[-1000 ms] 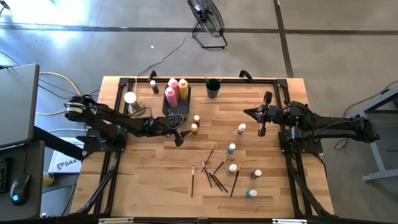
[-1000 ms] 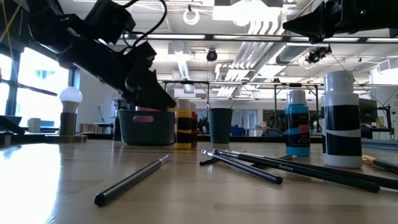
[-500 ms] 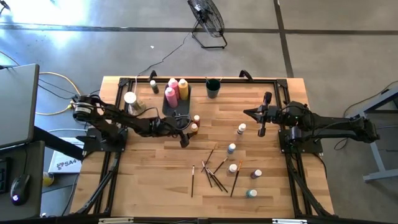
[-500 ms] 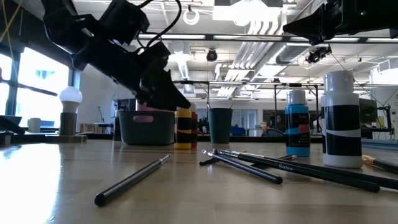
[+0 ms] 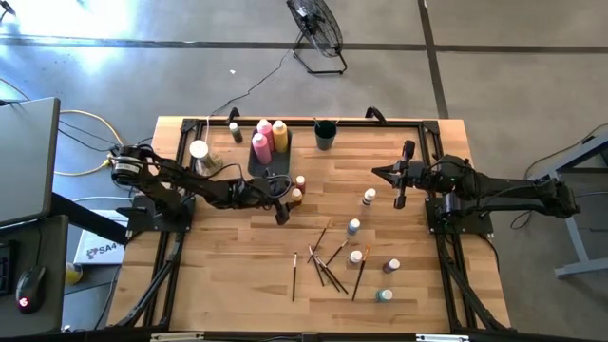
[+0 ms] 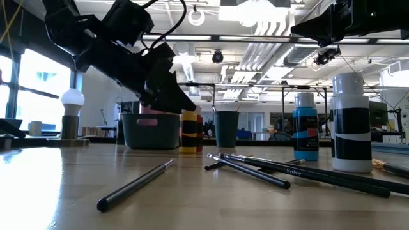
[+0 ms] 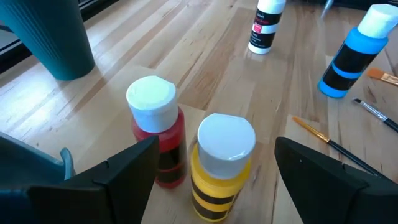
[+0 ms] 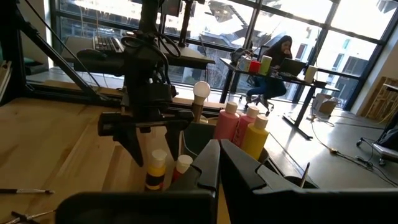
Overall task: Pick & Place Paint Supplies
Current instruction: Put the small yellow paint bottle into the green bin
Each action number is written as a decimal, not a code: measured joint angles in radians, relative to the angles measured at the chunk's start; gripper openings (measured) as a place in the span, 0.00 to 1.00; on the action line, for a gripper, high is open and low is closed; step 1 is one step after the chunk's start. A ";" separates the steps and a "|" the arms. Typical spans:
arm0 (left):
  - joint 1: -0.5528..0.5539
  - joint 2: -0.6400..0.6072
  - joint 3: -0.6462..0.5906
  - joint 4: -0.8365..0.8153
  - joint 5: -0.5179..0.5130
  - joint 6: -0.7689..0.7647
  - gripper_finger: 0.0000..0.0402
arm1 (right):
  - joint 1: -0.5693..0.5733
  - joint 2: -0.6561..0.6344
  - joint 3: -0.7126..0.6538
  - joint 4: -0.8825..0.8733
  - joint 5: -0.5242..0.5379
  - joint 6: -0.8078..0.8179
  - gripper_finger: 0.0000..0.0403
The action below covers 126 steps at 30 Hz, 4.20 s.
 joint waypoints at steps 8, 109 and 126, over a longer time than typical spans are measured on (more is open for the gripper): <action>0.000 0.000 0.000 0.026 0.002 0.000 0.72 | 0.000 0.000 0.000 0.000 0.000 0.000 0.01; 0.000 -0.383 -0.001 -0.159 -0.619 0.075 0.31 | 0.000 0.000 0.000 -0.029 0.026 0.026 0.01; 0.060 -0.101 0.160 -0.167 -0.689 0.013 0.31 | 0.000 0.000 0.000 -0.029 0.026 0.043 0.01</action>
